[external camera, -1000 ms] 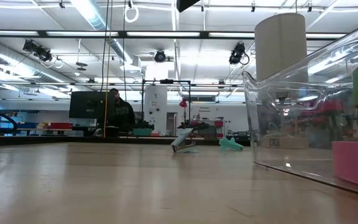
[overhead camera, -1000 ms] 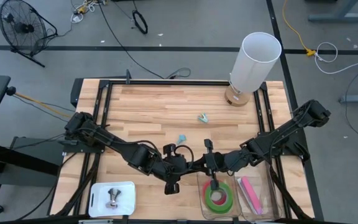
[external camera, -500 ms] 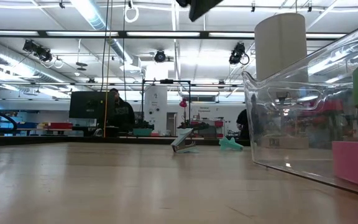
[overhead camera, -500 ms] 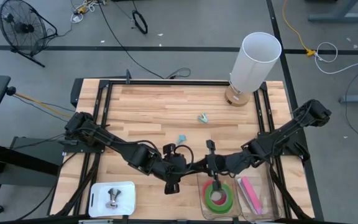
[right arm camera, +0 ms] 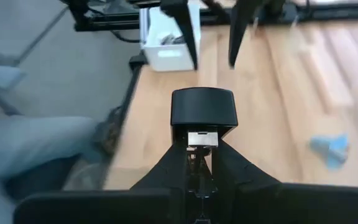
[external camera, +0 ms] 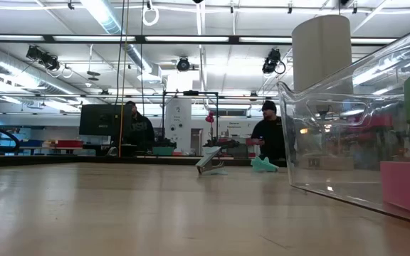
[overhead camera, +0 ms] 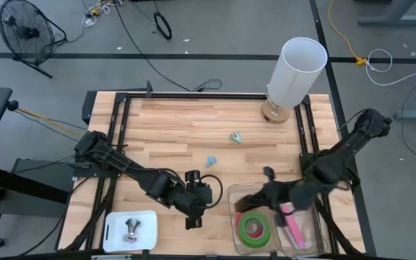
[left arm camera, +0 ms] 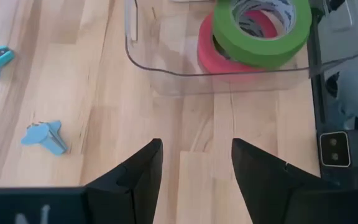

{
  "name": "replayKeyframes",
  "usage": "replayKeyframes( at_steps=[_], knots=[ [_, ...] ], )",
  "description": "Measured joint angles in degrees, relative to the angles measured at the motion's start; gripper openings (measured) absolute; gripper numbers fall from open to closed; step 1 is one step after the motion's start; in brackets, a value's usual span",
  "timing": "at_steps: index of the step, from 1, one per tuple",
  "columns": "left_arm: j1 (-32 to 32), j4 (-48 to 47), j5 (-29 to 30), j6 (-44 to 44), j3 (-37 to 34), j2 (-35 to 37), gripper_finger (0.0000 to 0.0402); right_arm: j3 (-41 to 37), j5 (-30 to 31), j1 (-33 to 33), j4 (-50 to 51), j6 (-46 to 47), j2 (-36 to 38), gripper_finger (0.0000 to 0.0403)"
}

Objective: Pick and place Stapler, Stapler remover, tape
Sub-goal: Put the black stapler into the right transparent bin

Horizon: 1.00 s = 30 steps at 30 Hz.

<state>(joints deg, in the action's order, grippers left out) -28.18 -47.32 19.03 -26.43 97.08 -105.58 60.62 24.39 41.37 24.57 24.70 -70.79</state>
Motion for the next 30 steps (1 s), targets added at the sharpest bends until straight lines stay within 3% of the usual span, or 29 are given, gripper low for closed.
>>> replayKeyframes(
  at_steps=[8, 17, 30],
  knots=[
    [-0.71, -1.00, 0.37, -1.50, 0.00, 0.00, 0.0197, 0.02, 5.33, 11.00, 17.35, 21.29, 8.26, 0.0038],
    [-0.68, -1.01, 0.44, -1.89, 0.00, 0.00, 0.0197, 0.02, 12.95, 22.59, 40.98, 53.17, 9.31, 0.0038],
    [-0.99, -0.93, 0.47, -3.83, 0.00, 0.00, 0.0197, 0.02, 6.61, 30.34, 56.35, 78.73, 3.39, 0.0038]
  ],
)
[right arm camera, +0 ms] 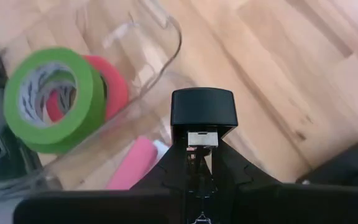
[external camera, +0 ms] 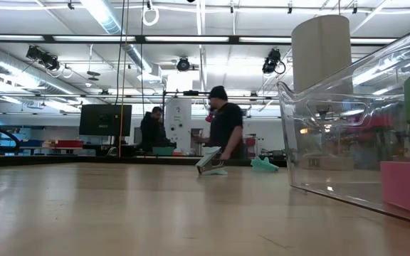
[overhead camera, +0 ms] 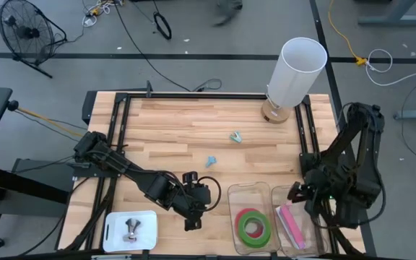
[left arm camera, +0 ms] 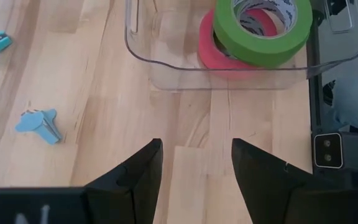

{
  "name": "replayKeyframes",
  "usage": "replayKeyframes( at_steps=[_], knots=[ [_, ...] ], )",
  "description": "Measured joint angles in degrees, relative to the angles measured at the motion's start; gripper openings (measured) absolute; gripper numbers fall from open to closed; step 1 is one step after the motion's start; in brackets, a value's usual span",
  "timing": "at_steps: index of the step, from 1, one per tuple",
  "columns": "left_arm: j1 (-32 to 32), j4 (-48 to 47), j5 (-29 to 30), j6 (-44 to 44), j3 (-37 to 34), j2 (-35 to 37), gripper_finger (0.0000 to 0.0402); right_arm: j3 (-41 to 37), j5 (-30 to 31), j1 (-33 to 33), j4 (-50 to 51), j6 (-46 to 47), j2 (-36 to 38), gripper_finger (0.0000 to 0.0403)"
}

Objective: Pick and place Stapler, Stapler remover, tape
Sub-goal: Put the black stapler into the right transparent bin

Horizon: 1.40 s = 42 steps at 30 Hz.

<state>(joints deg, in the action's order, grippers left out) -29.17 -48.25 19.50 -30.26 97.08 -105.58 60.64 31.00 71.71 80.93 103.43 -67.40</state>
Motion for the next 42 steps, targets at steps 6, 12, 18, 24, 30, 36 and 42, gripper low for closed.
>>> replayKeyframes(
  at_steps=[6, 12, 18, 24, 30, 36, 42],
  knots=[
    [0.00, 0.00, 0.06, -0.39, 0.00, 0.00, 0.0197, 0.00, -3.10, 1.44, -0.44, 7.39, -5.47, 0.0038],
    [0.00, 0.04, 0.84, -0.31, 0.00, 0.00, 0.0197, 0.00, -4.99, 2.34, -0.43, 14.10, -13.03, 0.0038],
    [0.07, 0.24, 1.32, -0.13, 0.00, 0.00, 0.0197, 0.00, -5.16, 2.42, 0.26, 21.11, -20.02, 0.0038],
    [0.07, 0.33, 1.32, 0.10, 0.00, 0.00, 0.0197, 0.04, -6.43, 2.46, -3.02, 22.74, -23.80, 0.0038],
    [0.07, 0.56, 2.32, 0.89, 0.00, 0.00, 0.0197, 0.04, -3.14, 2.50, -6.80, 20.88, -24.50, 0.0076],
    [0.07, 0.72, 2.39, 0.92, 0.00, 0.00, 0.0197, 0.02, -5.15, 2.53, -12.00, 18.26, -24.63, 0.0197],
    [0.44, 0.96, 2.39, 0.93, 0.00, 0.00, 0.0197, 0.02, -5.09, 2.46, -9.74, 17.64, -24.63, 0.0255]
  ],
)
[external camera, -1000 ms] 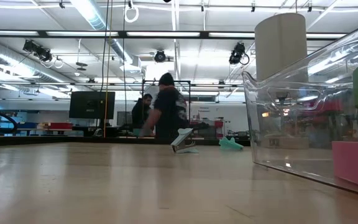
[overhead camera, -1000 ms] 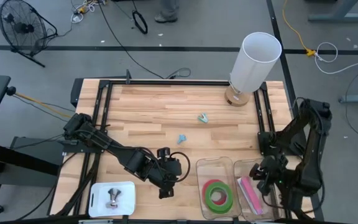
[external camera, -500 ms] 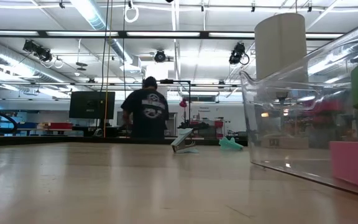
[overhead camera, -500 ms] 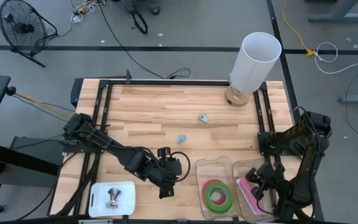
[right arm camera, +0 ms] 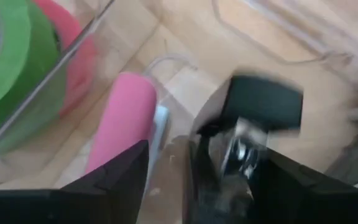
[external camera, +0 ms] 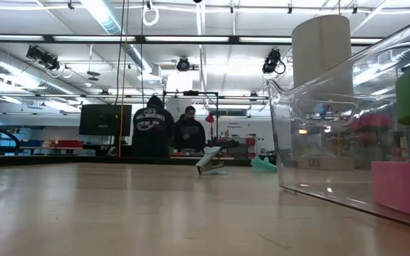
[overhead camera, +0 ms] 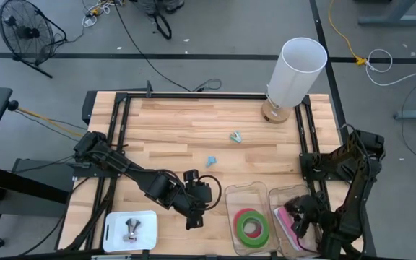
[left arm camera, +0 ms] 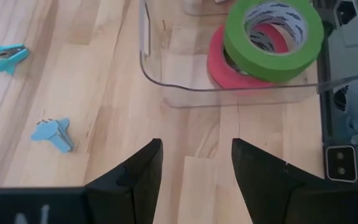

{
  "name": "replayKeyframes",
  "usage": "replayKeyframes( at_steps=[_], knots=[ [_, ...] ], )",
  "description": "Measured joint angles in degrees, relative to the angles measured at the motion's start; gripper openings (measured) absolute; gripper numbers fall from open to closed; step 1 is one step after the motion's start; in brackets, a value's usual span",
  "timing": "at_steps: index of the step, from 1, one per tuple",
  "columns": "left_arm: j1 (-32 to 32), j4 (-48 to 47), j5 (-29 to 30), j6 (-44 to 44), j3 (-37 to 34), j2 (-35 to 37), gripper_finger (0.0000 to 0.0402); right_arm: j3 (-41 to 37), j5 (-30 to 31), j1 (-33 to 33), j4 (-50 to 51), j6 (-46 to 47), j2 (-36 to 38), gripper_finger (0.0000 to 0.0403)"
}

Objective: Pick and place Stapler, Stapler remover, tape
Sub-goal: Put the black stapler into the right transparent bin, then put the blue staple remover into the white bin

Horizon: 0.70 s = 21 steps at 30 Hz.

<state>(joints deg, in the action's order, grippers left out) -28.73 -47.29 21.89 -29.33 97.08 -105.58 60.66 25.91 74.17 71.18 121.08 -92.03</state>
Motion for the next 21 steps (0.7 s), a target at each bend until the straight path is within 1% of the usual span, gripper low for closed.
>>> replayKeyframes(
  at_steps=[3, 5, 8, 12, 21],
  knots=[
    [0.09, 0.02, 0.05, 0.06, 0.00, 0.00, 0.0197, 0.00, 0.02, 0.02, 0.98, 1.01, 0.00, 0.0260],
    [0.07, 0.11, 0.09, 0.25, 0.00, 0.00, 0.0197, -0.02, 0.02, 0.07, -0.68, 0.33, 0.00, 0.0258],
    [0.06, 0.11, 0.06, 0.44, 0.00, 0.00, 0.0197, -0.02, -0.97, 0.38, -3.10, -0.23, 0.00, 0.0249],
    [0.07, 0.11, 0.31, 0.45, 0.00, 0.00, 0.0197, -0.02, -1.43, 1.43, -2.06, 0.62, 0.02, 0.0229],
    [0.06, 0.13, 0.40, 0.16, 0.00, 0.00, 0.0197, -0.04, -1.16, 1.68, 7.33, 2.68, 1.26, 0.0187]
  ],
)
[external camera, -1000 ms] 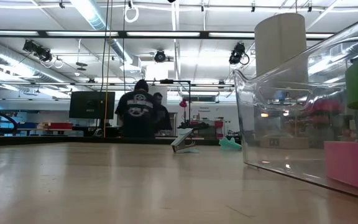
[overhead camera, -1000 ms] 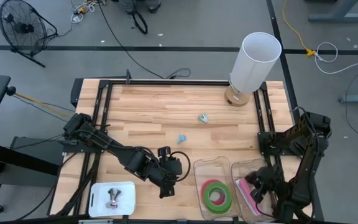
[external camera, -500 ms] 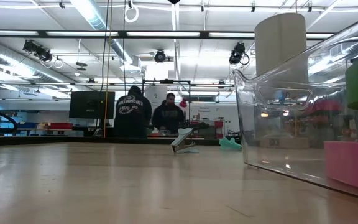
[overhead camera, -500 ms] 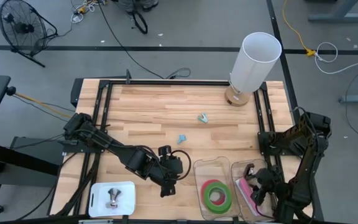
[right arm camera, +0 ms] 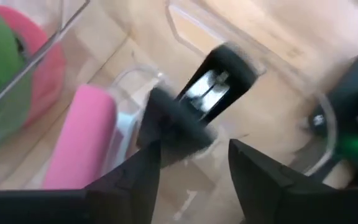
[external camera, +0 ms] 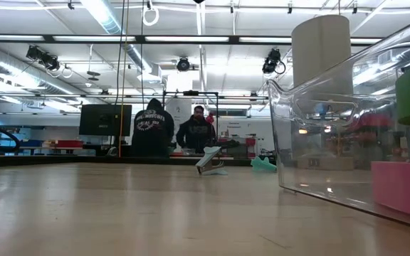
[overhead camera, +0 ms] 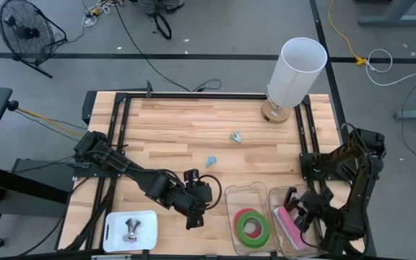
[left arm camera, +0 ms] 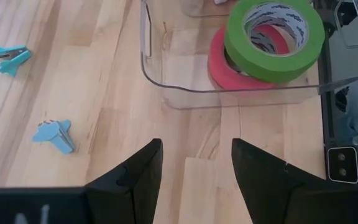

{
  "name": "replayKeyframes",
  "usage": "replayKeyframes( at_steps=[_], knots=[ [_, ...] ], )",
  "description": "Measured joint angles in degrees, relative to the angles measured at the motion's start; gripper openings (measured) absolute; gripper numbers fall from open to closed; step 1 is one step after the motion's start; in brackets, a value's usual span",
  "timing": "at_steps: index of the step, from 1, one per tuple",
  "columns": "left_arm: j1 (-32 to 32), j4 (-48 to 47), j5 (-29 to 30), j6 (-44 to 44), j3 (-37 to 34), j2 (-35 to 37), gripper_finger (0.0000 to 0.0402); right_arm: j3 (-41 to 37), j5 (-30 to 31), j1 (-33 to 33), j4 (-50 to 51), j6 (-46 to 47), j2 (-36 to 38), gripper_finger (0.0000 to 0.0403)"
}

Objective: Pick and place Stapler, Stapler remover, tape
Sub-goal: Put the blue staple remover into the white bin

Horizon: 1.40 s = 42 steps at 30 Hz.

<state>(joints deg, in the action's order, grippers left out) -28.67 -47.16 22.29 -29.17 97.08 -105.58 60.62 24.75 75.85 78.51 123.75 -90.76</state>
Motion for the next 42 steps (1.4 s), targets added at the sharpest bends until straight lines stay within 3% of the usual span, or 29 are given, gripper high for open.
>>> replayKeyframes(
  at_steps=[11, 15, 21, 25, 28, 35, 39, 42],
  knots=[
    [0.30, -0.02, 0.61, 0.30, 0.01, 0.00, 0.0197, 4.84, 0.78, 0.00, 8.67, -2.70, 4.33, 0.0162],
    [0.31, -0.01, 0.61, 0.31, 0.00, 0.00, 0.0197, 7.19, 9.27, -0.32, 10.84, -6.61, 4.83, 0.0163],
    [0.37, -0.02, 0.63, 0.48, 0.00, 0.00, 0.0197, 7.74, 16.50, -3.43, 10.96, -9.73, 4.92, 0.0163],
    [0.37, -0.02, 0.67, 1.32, 0.00, 0.00, 0.0197, 7.74, 25.36, -5.11, 2.21, -16.61, 4.88, 0.0164],
    [0.44, -0.02, 0.90, 1.33, 0.00, 0.00, 0.0197, 7.59, 28.70, -6.18, -3.91, -25.20, 4.83, 0.0164],
    [0.55, -0.15, 7.02, 1.36, 0.00, 0.00, 0.0197, 7.45, 23.46, -15.03, 0.12, -22.47, 4.81, 0.0152],
    [0.62, -1.90, 11.03, 1.78, 0.02, 0.00, 0.0197, 7.45, 18.31, -23.30, 4.98, -27.82, 4.81, 0.0149],
    [0.66, -7.37, 13.55, 3.67, 0.04, 0.00, 0.0197, 7.45, 19.39, -29.17, 6.37, -32.36, 4.79, 0.0149]
  ],
)
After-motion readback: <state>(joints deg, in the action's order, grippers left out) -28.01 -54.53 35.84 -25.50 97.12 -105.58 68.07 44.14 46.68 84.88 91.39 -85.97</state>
